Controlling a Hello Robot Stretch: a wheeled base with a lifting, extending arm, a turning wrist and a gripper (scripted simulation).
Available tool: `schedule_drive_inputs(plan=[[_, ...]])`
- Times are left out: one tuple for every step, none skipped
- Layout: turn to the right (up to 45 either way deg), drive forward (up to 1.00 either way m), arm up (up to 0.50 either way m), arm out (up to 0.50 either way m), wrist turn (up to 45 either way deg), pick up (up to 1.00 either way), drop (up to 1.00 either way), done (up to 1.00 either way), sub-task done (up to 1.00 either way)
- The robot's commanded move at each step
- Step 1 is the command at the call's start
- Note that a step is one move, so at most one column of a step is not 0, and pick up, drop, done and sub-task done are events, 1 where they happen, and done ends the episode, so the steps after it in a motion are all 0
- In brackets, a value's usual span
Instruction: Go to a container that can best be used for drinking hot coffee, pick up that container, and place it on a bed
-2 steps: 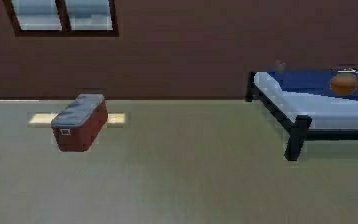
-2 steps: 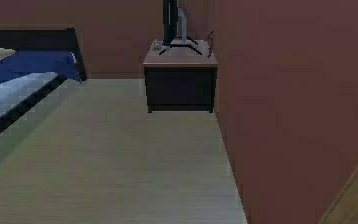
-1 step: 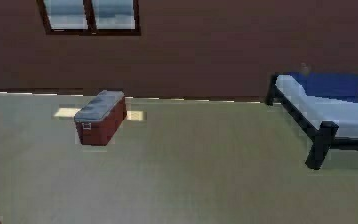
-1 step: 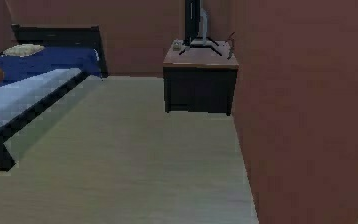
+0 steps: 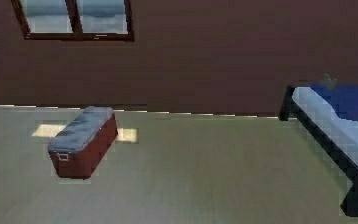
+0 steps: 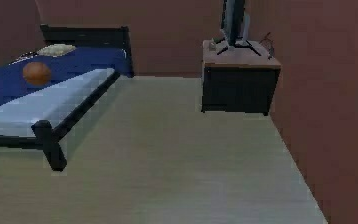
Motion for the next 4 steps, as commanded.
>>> schedule_drive_inputs(plan=[[-45.0, 0.00, 0.00, 0.00, 0.0, 0.00, 0.00, 0.00, 0.00], [-21.0, 0.00, 0.00, 0.00, 0.0, 0.00, 0.00, 0.00, 0.00], [0.0, 0.60, 0.00, 0.00, 0.0, 0.00, 0.00, 0.00, 0.00], [-21.0, 0.00, 0.00, 0.00, 0.0, 0.00, 0.00, 0.00, 0.00]])
